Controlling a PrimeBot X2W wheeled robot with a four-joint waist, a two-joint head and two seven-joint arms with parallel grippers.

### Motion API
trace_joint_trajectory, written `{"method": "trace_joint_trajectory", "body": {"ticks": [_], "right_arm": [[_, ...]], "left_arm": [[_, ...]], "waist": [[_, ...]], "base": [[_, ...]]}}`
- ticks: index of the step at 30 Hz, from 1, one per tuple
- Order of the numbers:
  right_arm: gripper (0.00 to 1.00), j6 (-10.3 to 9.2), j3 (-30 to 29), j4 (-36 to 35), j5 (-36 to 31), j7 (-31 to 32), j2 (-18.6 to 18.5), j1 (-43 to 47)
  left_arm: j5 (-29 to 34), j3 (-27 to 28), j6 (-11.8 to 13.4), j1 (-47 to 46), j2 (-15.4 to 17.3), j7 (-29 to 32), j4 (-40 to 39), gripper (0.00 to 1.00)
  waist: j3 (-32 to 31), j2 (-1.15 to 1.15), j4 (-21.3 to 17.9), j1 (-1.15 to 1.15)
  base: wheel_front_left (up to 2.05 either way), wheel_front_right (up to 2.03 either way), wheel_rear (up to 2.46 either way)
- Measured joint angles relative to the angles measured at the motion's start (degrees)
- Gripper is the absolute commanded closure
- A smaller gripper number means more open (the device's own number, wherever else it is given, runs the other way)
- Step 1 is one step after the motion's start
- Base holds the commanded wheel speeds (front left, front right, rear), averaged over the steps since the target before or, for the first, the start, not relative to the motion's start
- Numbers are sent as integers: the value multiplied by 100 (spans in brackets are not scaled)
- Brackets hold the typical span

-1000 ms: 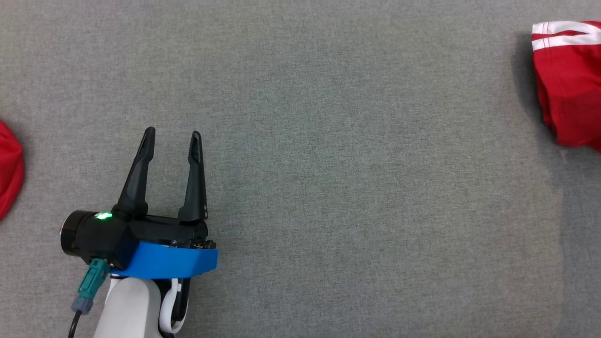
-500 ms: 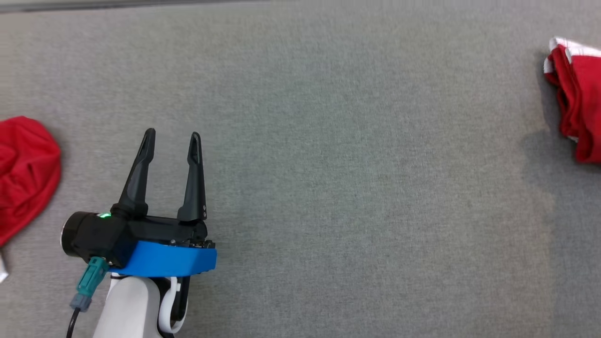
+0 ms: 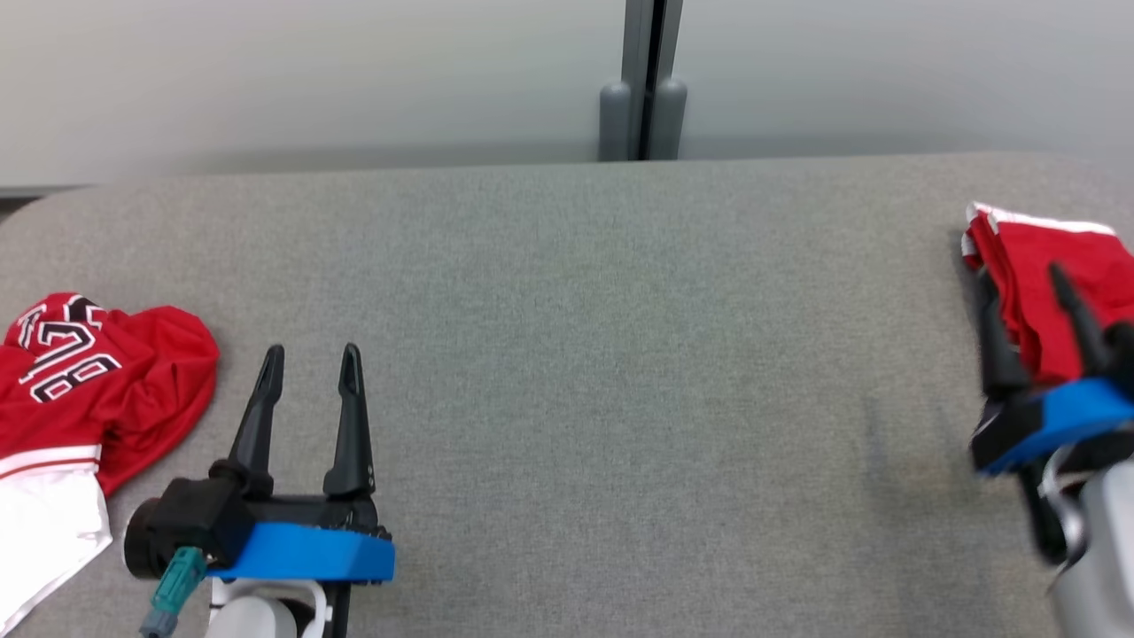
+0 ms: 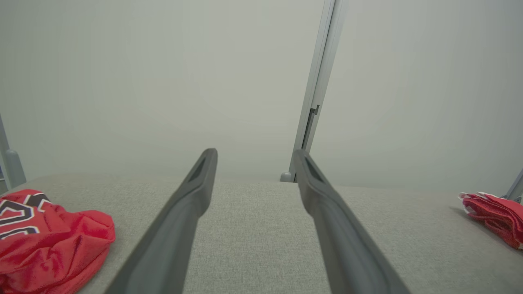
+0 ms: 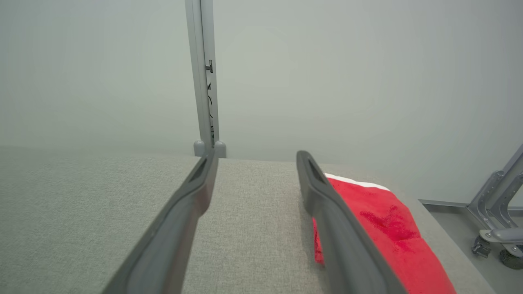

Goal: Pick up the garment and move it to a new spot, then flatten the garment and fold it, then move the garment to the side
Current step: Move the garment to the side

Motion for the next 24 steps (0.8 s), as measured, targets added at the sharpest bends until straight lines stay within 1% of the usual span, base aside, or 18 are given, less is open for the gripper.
{"method": "trace_joint_trajectory", "body": {"ticks": [3,5,9,14,24], "right_arm": [[0,1,-116,-453,-201,-87,479,554],[0,1,-160,-759,-254,-94,722,865],[0,1,-136,-1236,-311,47,999,1389],[0,1,-126,-1568,-322,255,1180,1711],[0,0,-283,-1795,-328,456,1285,1897]], "left_arm": [[-18,38,0,155,-13,1,102,0],[-23,63,0,245,-15,1,178,0],[-13,99,0,299,-27,0,279,0],[-5,193,0,482,-32,0,416,0],[-96,169,19,626,-36,1,565,0]], "waist": [[-215,0,-30,1],[-341,0,-56,1],[-553,0,-85,1],[-742,0,-132,1],[-895,2,-128,2]], "base": [[0,0,0],[0,0,0],[0,0,0],[0,0,0],[0,0,0]]}}
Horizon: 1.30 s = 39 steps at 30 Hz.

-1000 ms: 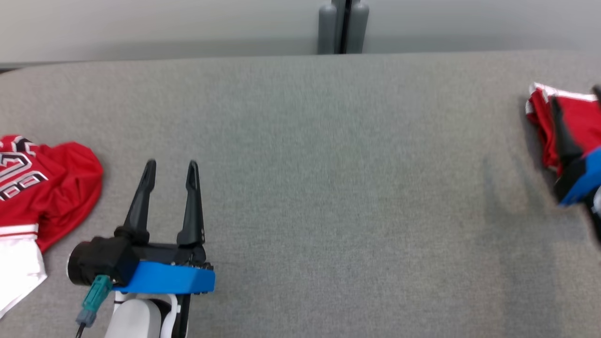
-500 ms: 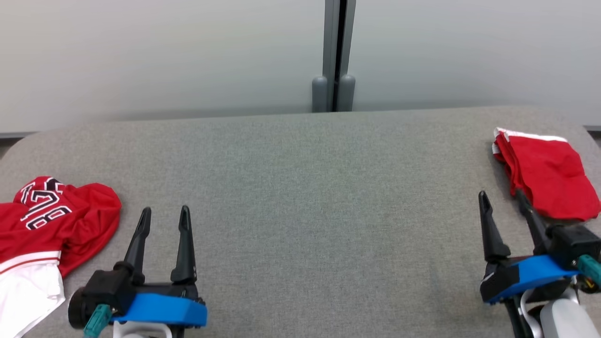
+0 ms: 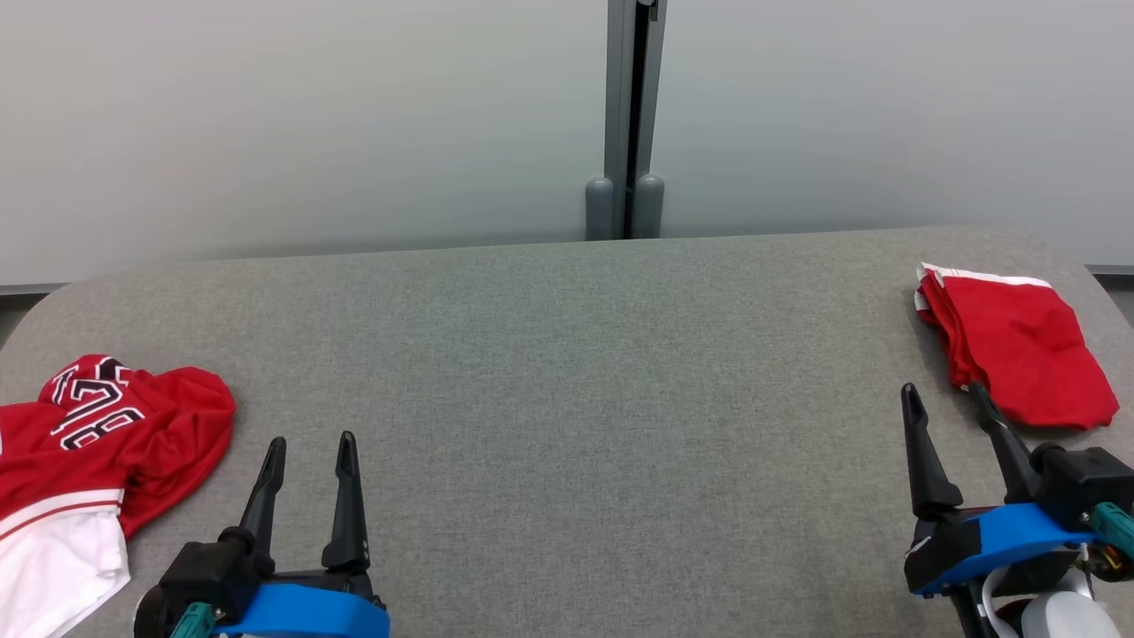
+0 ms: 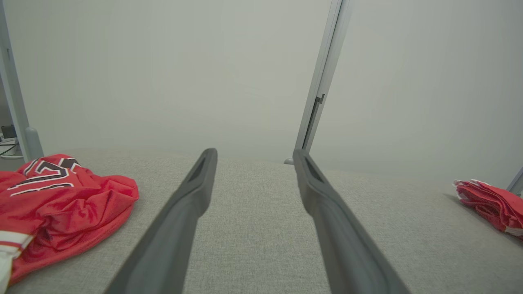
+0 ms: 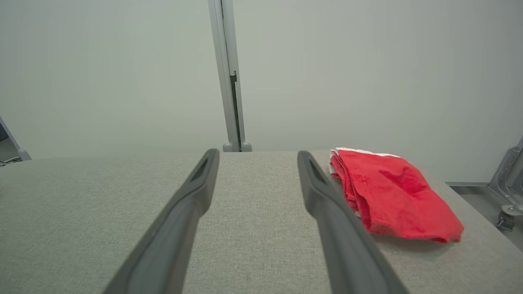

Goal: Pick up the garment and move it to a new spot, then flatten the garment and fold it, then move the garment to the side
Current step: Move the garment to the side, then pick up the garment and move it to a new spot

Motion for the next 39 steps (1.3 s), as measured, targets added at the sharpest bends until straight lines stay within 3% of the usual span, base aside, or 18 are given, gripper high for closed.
{"method": "trace_joint_trajectory", "body": {"ticks": [17,39], "right_arm": [[0,0,-9,-73,-36,118,88,126],[0,1,255,-34,-31,16,158,196]], "left_arm": [[-45,-146,98,-17,-3,0,12,0],[82,35,75,0,-2,0,-66,0]], "waist": [[-1,0,267,0],[-9,1,2166,0]], "base": [[0,0,0],[0,0,0]]}}
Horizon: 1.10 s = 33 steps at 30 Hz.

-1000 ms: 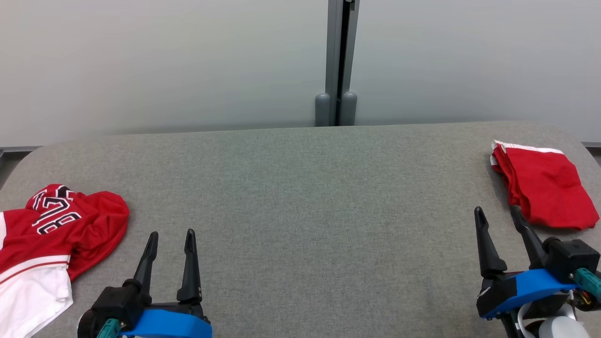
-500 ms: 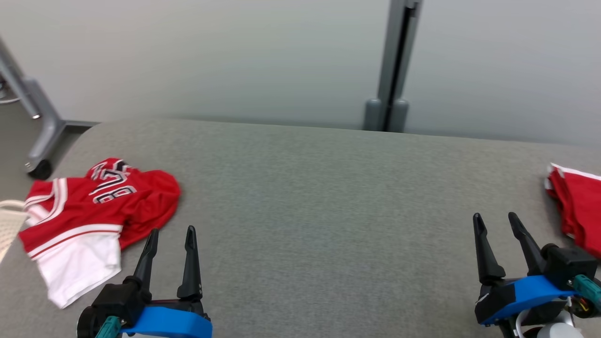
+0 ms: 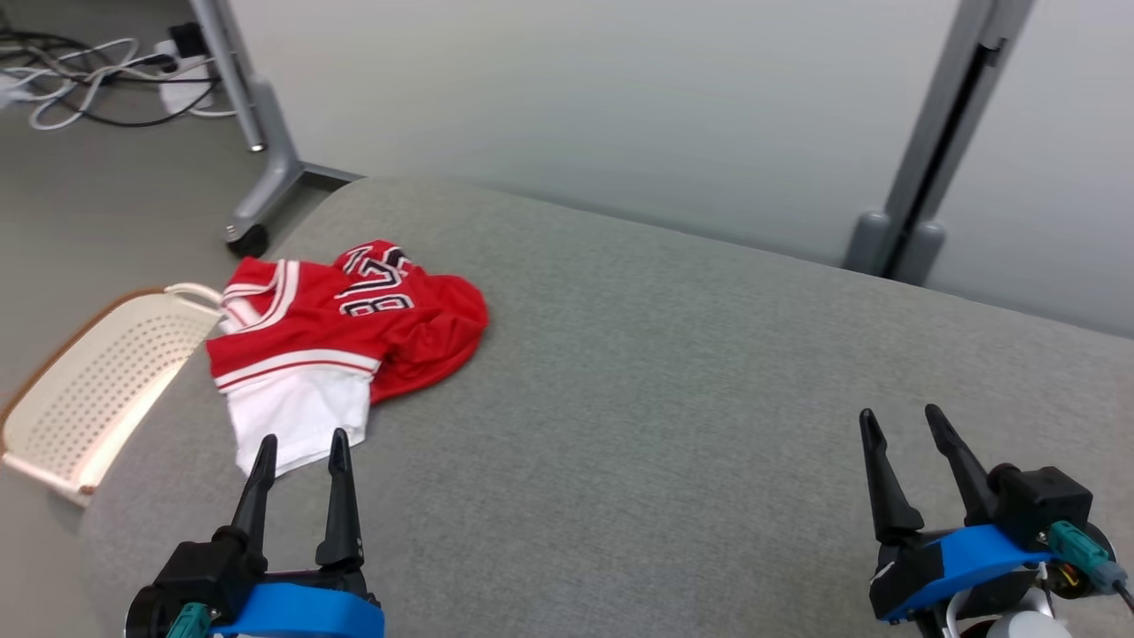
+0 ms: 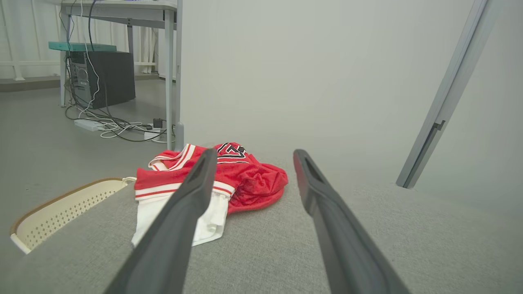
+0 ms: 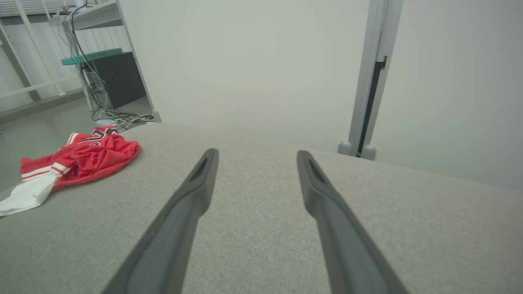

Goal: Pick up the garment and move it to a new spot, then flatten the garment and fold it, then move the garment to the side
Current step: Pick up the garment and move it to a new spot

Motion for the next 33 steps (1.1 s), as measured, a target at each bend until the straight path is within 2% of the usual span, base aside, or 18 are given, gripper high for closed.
{"method": "trace_joint_trajectory", "body": {"ticks": [6,11,23,27,33], "right_arm": [[0,0,138,8,5,4,10,-5],[0,0,182,40,12,3,14,-9],[0,0,264,94,20,-3,18,-20],[0,-1,276,66,-37,40,14,-32],[0,-1,378,-70,-99,143,-4,-176]], "left_arm": [[-2,48,-1,45,1,0,-13,0],[-11,129,-1,86,0,0,-33,0],[-64,226,-10,69,-2,0,20,0],[-43,219,-27,-386,21,-1,225,0],[-222,226,-41,-1546,123,158,858,0]], "waist": [[58,0,399,0],[89,0,582,0],[162,0,575,0],[276,0,522,0],[623,0,354,0]], "base": [[0,0,0],[0,0,0],[0,0,0],[0,0,0],[0,0,0]]}}
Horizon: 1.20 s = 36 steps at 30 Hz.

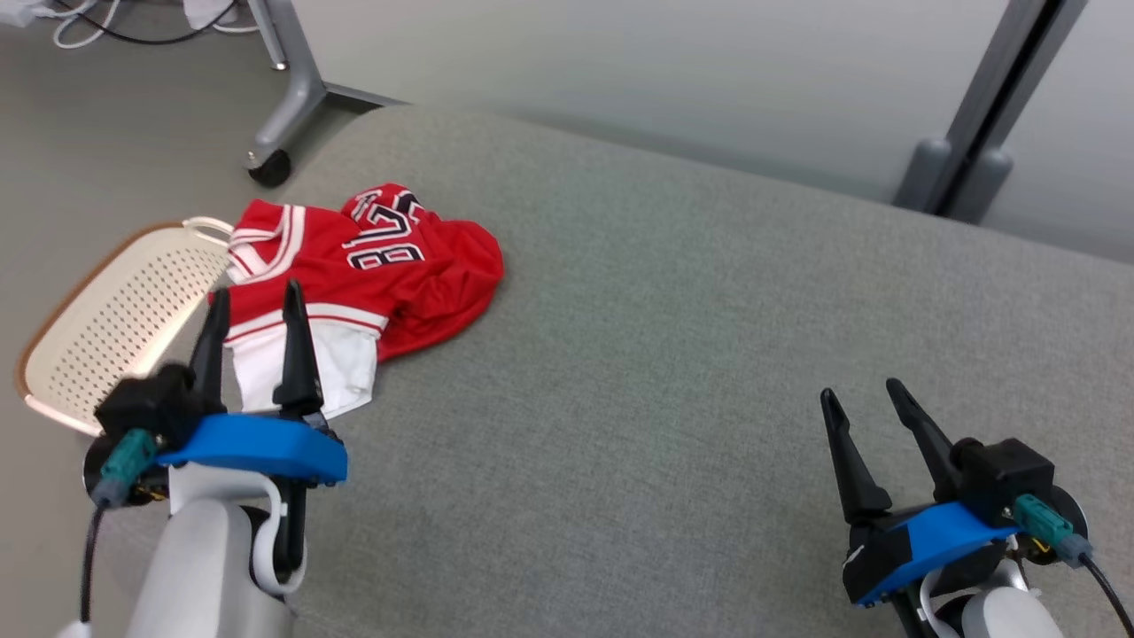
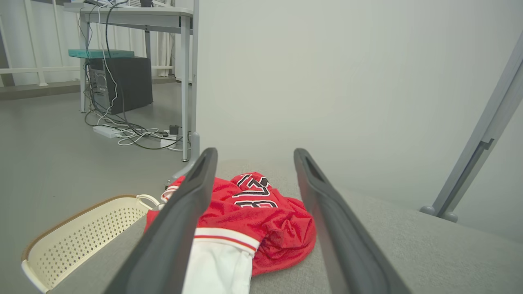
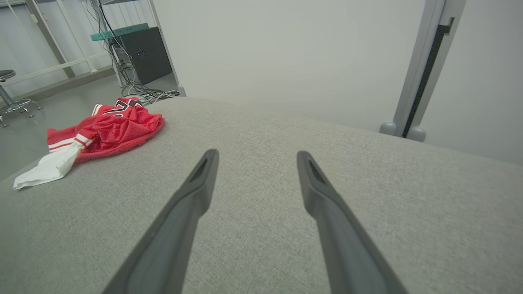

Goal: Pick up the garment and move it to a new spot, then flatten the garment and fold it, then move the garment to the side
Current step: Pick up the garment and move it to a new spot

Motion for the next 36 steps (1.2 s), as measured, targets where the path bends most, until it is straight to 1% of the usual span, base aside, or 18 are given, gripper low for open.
{"method": "trace_joint_trajectory", "body": {"ticks": [3,6,8,10,14,18,22,25,28,30,31,33,36], "right_arm": [[0,0,49,-114,-45,83,-68,-118],[0,0,81,-237,-63,169,-125,-232],[0,0,131,-312,-83,210,-178,-312],[0,0,175,-391,-87,252,-227,-377],[0,0,229,-500,-96,304,-283,-502],[0,0,269,-605,-100,310,-327,-593],[0,0,260,-692,-119,339,-393,-659],[0,0,225,-770,-143,358,-422,-659],[0,0,199,-843,-143,359,-450,-656],[0,0,179,-860,-143,359,-466,-653],[0,0,178,-869,-143,360,-464,-650],[0,1,182,-886,-143,363,-455,-644],[0,1,218,-878,-141,365,-435,-640]], "left_arm": [[-233,119,-18,-677,73,311,290,0],[-579,278,-26,-1329,149,748,613,0],[-793,464,-4,-1751,324,1149,844,0],[-1000,679,99,-2118,519,1553,1045,0],[-1268,937,326,-2634,922,2475,1404,0],[-1434,1095,477,-2861,1230,3156,1563,0],[-1540,1222,680,-2924,1373,3609,1652,0],[-1639,1271,836,-2896,1391,3940,1714,0],[-1658,1269,1046,-2739,1386,4363,1722,0],[-1673,1218,1146,-2638,1407,4834,1761,0],[-1675,1163,1181,-2575,1413,5114,1759,3],[-1681,1062,1228,-2455,1428,5533,1669,100],[-1682,1035,1281,-2352,1483,5762,1392,100]], "waist": [[286,0,-155,0],[595,0,-324,0],[801,0,-438,1],[1015,0,-568,1],[1387,0,-802,1],[1727,0,-1029,1],[2011,0,-1190,1],[2155,1,-1262,1],[2228,1,-1295,0],[2232,1,-1298,0],[2226,1,-1297,0],[2204,1,-1291,0],[2140,0,-1271,0]], "base": [[0,0,0],[0,0,0],[0,0,0],[0,0,0],[0,0,0],[0,0,0],[0,0,0],[0,0,0],[0,0,0],[0,0,0],[0,0,0],[0,0,0],[0,0,0]]}}
